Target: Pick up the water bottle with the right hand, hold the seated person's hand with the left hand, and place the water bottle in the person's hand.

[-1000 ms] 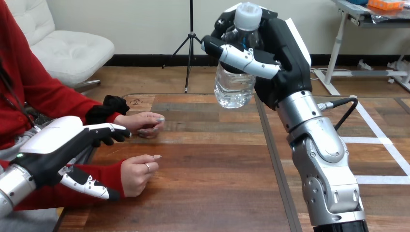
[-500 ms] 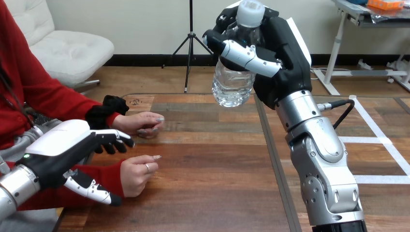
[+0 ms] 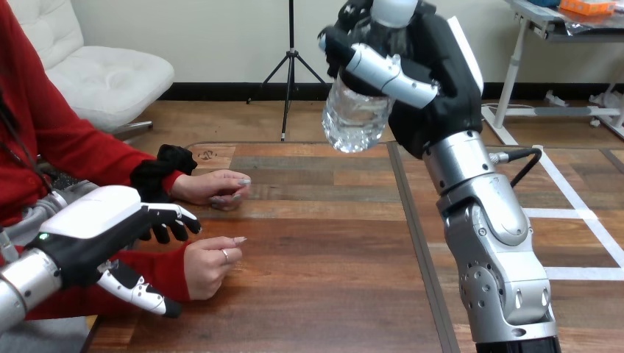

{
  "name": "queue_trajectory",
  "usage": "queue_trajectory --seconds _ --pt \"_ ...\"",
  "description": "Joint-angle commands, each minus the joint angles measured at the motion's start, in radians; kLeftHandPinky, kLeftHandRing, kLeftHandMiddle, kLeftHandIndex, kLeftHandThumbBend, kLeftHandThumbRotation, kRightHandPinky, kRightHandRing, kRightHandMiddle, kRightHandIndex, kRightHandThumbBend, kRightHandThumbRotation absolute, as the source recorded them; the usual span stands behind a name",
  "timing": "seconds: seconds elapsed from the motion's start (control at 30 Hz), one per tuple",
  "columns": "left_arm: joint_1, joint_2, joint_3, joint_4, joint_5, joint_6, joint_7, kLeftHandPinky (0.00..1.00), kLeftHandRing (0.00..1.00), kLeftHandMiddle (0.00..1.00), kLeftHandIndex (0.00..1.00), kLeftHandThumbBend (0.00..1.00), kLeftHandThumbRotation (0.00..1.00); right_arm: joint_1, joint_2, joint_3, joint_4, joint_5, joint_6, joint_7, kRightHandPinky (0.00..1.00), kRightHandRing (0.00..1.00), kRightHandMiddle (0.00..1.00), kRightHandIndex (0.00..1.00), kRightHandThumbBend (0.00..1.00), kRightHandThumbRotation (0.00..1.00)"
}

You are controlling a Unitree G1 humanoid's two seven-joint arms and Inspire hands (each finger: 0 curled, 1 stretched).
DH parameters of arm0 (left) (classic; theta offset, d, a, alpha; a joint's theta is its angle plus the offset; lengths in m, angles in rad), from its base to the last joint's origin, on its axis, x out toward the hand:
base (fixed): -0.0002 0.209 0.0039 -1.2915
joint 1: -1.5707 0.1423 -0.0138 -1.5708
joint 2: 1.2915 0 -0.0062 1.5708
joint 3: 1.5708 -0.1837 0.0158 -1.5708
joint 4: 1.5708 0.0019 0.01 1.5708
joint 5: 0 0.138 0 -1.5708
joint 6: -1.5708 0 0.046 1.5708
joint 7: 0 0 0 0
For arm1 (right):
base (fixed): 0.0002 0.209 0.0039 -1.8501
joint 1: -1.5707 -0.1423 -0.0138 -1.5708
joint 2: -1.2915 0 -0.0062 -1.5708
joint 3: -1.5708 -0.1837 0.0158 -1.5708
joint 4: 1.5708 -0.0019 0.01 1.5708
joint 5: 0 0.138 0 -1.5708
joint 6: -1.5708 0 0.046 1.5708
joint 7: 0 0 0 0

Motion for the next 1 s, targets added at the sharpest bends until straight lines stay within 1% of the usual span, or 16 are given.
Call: queue_trajectory --seconds 0.0,0.13,0.23,0.43,0.63,0.83,0.97 --pt "-0.021 0.033 -0.014 -0.093 0.012 0.023 -0.002 0.62 0.66 0.7 0.74 1.0 0.29 -0.063 0.016 -0.009 -0.091 0.028 -0.003 -0.01 0.26 0.33 0.41 0.4 0.78 0.0" --pt "-0.008 0.03 -0.017 -0.121 0.021 0.05 -0.005 0.62 0.66 0.7 0.73 1.0 0.27 -0.06 0.018 -0.006 -0.109 0.033 0.005 -0.016 0.26 0.33 0.41 0.4 0.79 0.0" --pt "0.0 0.025 -0.019 -0.138 0.013 0.071 -0.023 0.62 0.66 0.7 0.72 1.0 0.26 -0.058 0.02 -0.003 -0.125 0.033 0.014 -0.023 0.26 0.34 0.41 0.4 0.79 0.0" --pt "0.009 0.025 -0.03 -0.167 0.021 0.098 -0.037 0.62 0.66 0.69 0.71 1.0 0.21 -0.052 0.022 0.003 -0.16 0.032 0.032 -0.035 0.27 0.33 0.41 0.4 0.8 0.0" --pt "0.019 0.023 -0.038 -0.18 0.04 0.116 -0.024 0.6 0.64 0.68 0.7 1.0 0.19 -0.045 0.021 0.004 -0.192 0.04 0.043 -0.034 0.26 0.33 0.41 0.41 0.79 0.0" --pt "0.02 0.021 -0.056 -0.163 0.065 0.121 0.006 0.59 0.63 0.68 0.69 1.0 0.17 -0.037 0.021 0.001 -0.224 0.065 0.061 -0.033 0.27 0.33 0.42 0.42 0.78 0.0" --pt "0.013 0.016 -0.074 -0.124 0.098 0.119 0.047 0.58 0.62 0.67 0.69 1.0 0.17 -0.033 0.015 -0.001 -0.243 0.074 0.072 -0.036 0.27 0.34 0.42 0.42 0.77 0.0"
